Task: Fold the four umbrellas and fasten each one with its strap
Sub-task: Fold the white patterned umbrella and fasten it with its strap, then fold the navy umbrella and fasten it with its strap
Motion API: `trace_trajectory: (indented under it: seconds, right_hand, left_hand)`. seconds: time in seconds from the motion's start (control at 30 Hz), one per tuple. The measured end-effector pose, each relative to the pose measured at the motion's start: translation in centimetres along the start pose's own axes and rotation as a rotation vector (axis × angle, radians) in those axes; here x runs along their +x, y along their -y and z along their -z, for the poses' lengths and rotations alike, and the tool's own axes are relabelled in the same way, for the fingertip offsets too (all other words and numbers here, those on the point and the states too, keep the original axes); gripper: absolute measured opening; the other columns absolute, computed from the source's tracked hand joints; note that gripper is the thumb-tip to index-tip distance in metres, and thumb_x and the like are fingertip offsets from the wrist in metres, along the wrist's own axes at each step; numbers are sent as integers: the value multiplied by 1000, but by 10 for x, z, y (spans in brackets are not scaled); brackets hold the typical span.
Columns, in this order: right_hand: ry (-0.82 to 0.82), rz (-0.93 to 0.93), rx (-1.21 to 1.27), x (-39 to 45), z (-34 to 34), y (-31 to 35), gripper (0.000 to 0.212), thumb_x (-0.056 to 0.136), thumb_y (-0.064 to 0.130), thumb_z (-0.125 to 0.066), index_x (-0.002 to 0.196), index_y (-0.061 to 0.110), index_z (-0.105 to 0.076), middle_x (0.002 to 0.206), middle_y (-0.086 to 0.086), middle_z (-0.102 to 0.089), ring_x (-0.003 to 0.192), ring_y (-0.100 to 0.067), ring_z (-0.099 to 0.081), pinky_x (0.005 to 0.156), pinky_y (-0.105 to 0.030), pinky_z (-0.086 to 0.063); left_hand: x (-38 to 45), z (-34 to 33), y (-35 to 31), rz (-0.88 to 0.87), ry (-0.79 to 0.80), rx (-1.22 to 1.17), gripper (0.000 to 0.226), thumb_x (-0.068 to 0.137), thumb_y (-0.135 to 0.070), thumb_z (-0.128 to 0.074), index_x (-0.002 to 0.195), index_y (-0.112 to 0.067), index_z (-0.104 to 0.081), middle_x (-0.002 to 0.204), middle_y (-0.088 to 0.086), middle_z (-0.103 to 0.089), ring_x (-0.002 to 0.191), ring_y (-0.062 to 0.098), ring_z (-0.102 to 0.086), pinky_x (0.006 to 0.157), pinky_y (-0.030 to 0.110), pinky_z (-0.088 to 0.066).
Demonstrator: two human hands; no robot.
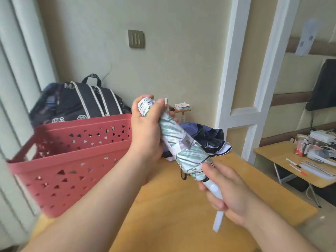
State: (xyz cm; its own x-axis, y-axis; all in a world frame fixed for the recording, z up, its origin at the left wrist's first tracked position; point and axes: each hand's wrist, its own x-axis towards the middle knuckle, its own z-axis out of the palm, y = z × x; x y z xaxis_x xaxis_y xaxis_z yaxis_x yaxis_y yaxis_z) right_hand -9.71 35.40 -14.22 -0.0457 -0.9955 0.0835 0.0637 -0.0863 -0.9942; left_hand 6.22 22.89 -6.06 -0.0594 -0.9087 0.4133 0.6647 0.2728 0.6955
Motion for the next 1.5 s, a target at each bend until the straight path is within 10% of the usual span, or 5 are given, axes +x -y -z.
trace_trajectory:
  seconds: [0.23,0.67,1.07,1.2,1.5]
  right_hand:
    - [-11,402,-421,105,-53,99,44,82,48,-84,124,37,-73,99,24,-75,89,6,-67,79,-16,-53]
    - [292,600,-1853,308,-206,77,57,82,71,-64,134,49,-55,103,9,-66,120,-23,-42,96,-46,-33]
    - [846,63,-1884,359,-246,-7,67,81,43,-85,137,21,-56,125,0,-62,99,-23,-61,84,-35,-54]
    - [829,-48,-1744,362,-243,-16,47,89,33,-81,129,23,-58,90,4,-63,57,-14,-61,59,-32,-56]
    - [611,248,-1650,359,-232,14,15,89,30,-74,103,33,-71,107,9,-69,89,-14,-64,72,-29,-53]
  left_hand:
    - [55,89,-154,-178,141,911,26,98,-42,-68,121,-33,-59,91,-14,-75,81,2,-68,76,22,-54]
    - [127,261,-169,359,375,2489,76,76,-76,-68,139,-35,-52,115,-8,-69,91,16,-60,80,33,-57]
    - [149,308,-87,940,963,2419,70,81,-65,-77,134,-21,-62,113,-3,-68,105,25,-63,90,38,-51]
    - [151,315,-88,911,985,2474,72,77,-64,-81,130,-18,-66,100,-5,-65,97,25,-63,81,36,-48]
    - [149,292,-104,501,684,2354,30,95,-34,-61,125,-35,-67,119,-8,-69,100,19,-62,88,34,-55]
